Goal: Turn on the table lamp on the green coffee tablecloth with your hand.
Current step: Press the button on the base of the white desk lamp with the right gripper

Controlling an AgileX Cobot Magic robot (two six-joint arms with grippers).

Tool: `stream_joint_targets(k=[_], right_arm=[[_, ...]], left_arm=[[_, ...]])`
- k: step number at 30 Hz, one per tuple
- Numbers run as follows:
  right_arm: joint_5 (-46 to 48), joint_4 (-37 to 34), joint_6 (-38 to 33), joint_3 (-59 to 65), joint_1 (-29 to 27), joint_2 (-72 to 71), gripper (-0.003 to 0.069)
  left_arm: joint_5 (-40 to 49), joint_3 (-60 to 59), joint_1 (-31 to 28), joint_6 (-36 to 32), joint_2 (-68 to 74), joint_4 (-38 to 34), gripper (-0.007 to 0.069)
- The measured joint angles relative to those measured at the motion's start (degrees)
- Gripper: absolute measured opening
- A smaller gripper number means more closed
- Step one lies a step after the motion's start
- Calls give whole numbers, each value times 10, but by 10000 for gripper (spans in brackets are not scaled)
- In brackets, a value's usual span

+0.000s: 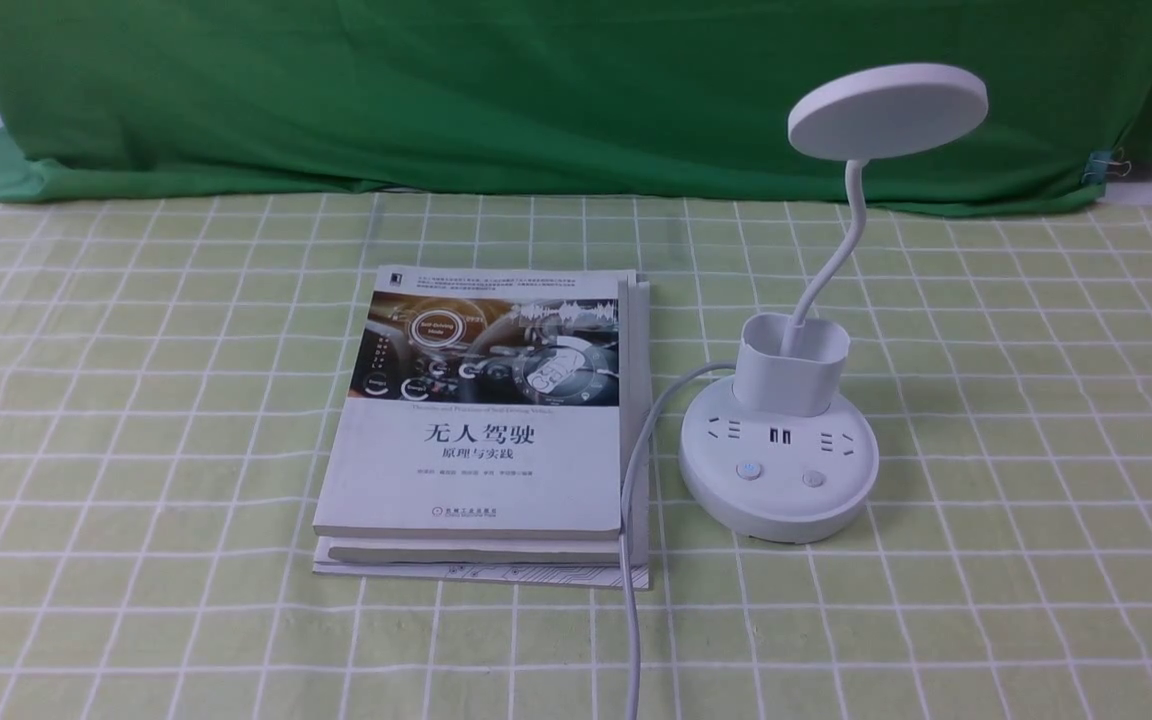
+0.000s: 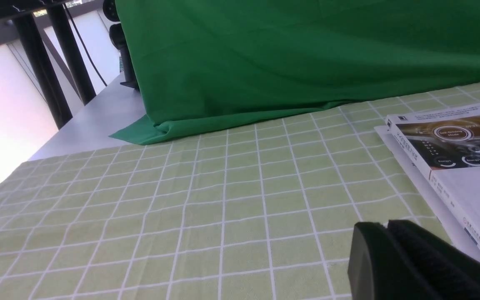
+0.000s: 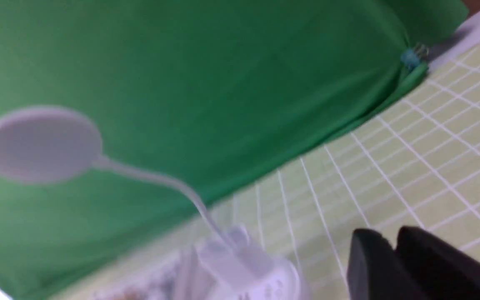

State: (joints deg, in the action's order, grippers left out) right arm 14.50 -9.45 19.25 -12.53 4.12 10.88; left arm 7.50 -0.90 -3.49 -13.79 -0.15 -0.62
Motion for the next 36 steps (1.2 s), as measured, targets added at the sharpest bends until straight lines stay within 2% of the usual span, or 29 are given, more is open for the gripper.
stream_joint_targets(k=[1, 2, 3, 4, 7, 9, 14, 20, 23, 28, 36], right_arm=[[64, 0, -40, -44, 10, 48, 102], [64, 0, -46, -52, 11, 56, 102], [164, 0, -104, -113, 25, 137, 99], [200, 0, -134, -137, 30, 175, 98], [282, 0, -199, -204, 36, 311, 98], [298, 1, -224, -231, 36, 382, 98], [296, 1, -252, -293, 54, 532, 98], [243, 1, -270, -389, 151, 697, 98], [225, -3, -276, -438, 181, 765, 97], [215, -3, -279, -502, 196, 859, 30], [210, 1, -279, -553, 196, 925, 27]], left_arm=[[0, 0, 0, 0, 0, 0, 19], [0, 0, 0, 0, 0, 0, 19], [0, 0, 0, 0, 0, 0, 19], [0, 0, 0, 0, 0, 0, 19], [0, 0, 0, 0, 0, 0, 19], [0, 0, 0, 0, 0, 0, 19], [0, 0, 0, 0, 0, 0, 19], [0, 0, 0, 0, 0, 0, 19], [0, 0, 0, 0, 0, 0, 19], [0, 0, 0, 0, 0, 0, 19], [0, 0, 0, 0, 0, 0, 19]])
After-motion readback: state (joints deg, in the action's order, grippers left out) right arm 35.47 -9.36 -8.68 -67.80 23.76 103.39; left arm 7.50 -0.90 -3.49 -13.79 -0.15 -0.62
